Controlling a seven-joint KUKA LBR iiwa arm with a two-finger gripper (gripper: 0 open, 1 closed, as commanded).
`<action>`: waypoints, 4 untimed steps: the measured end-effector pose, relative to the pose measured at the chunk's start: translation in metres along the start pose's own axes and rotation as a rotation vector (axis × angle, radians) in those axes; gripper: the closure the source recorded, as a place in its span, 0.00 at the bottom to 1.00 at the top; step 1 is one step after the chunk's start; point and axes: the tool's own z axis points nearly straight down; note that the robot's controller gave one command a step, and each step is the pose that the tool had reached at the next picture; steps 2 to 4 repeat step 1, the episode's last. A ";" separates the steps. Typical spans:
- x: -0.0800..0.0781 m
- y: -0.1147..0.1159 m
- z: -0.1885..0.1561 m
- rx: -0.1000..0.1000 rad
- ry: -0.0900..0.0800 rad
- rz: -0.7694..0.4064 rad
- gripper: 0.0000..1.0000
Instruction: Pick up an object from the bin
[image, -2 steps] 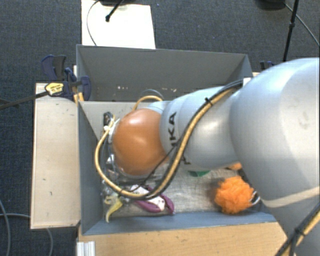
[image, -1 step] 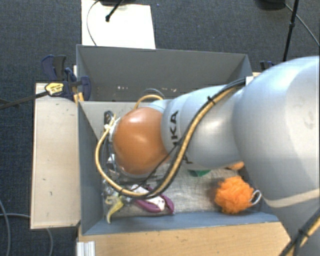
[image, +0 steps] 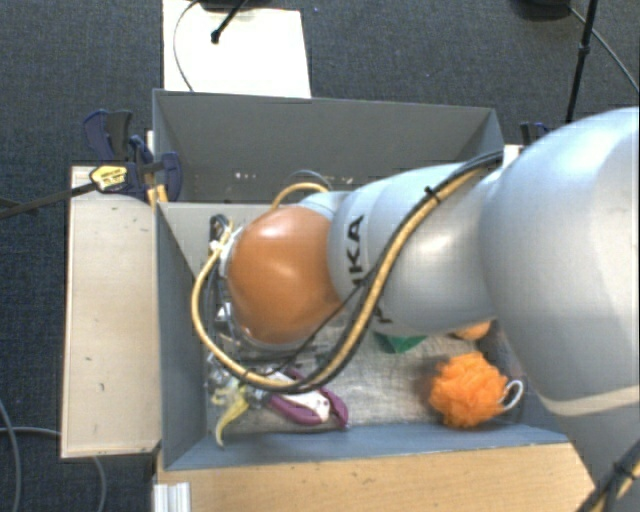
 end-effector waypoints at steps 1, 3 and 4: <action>-0.001 -0.001 -0.008 0.003 -0.004 0.001 1.00; -0.001 -0.001 -0.008 0.003 -0.004 0.001 1.00; -0.001 -0.001 -0.008 0.003 -0.004 0.001 1.00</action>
Offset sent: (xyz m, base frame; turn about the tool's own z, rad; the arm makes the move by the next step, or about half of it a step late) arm 0.0000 -0.0001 0.0884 0.0000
